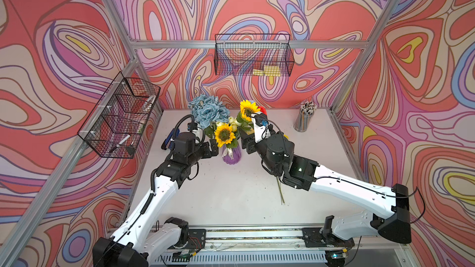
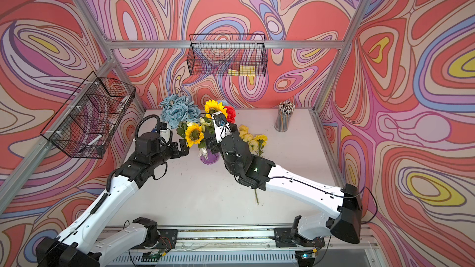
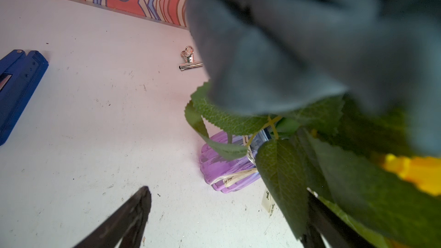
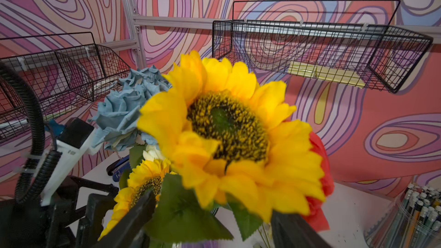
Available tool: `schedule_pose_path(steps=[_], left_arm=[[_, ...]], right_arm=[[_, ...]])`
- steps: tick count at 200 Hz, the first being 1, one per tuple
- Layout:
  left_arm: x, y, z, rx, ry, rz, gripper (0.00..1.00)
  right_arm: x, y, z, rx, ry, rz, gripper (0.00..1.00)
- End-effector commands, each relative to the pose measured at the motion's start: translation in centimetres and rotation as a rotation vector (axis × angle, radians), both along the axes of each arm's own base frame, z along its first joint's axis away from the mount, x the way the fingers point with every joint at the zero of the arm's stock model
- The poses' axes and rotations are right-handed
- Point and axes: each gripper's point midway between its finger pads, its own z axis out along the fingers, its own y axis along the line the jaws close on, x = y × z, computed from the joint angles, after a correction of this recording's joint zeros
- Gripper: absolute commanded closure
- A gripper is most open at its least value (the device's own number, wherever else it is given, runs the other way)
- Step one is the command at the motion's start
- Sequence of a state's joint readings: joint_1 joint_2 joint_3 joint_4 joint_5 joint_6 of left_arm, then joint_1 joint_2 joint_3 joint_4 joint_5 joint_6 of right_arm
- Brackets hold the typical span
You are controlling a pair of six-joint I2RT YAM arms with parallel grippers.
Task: Pick out yellow flowers from the vase
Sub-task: Pick up the flower from the vase.
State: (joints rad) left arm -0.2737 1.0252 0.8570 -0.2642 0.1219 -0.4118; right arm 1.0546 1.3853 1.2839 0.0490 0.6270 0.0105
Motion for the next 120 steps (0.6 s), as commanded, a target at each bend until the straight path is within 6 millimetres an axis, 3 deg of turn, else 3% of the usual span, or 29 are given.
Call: schedule_pose_path(steps=[1,49,84,120], left_arm=[[0.3,0.1,1.0,0.0,-0.033,-0.004,0.05],[0.4,0.2,1.0,0.005,-0.035,0.001,0.05],[0.4,0.1,0.9,0.004,-0.03,-0.004,0.05],[0.4,0.1,1.0,0.004,-0.033,-0.002,0.05]], right_arm=[[0.4,1.2,0.2,-0.012,0.008,0.044,0.26],[1.1,2.7,-0.1,-0.033,0.023,0.071,0.34],[1.4,2.7,-0.1,-0.035,0.025,0.068,0.48],[1.0,2.4,1.2,-0.019,0.005,0.086,0.62]])
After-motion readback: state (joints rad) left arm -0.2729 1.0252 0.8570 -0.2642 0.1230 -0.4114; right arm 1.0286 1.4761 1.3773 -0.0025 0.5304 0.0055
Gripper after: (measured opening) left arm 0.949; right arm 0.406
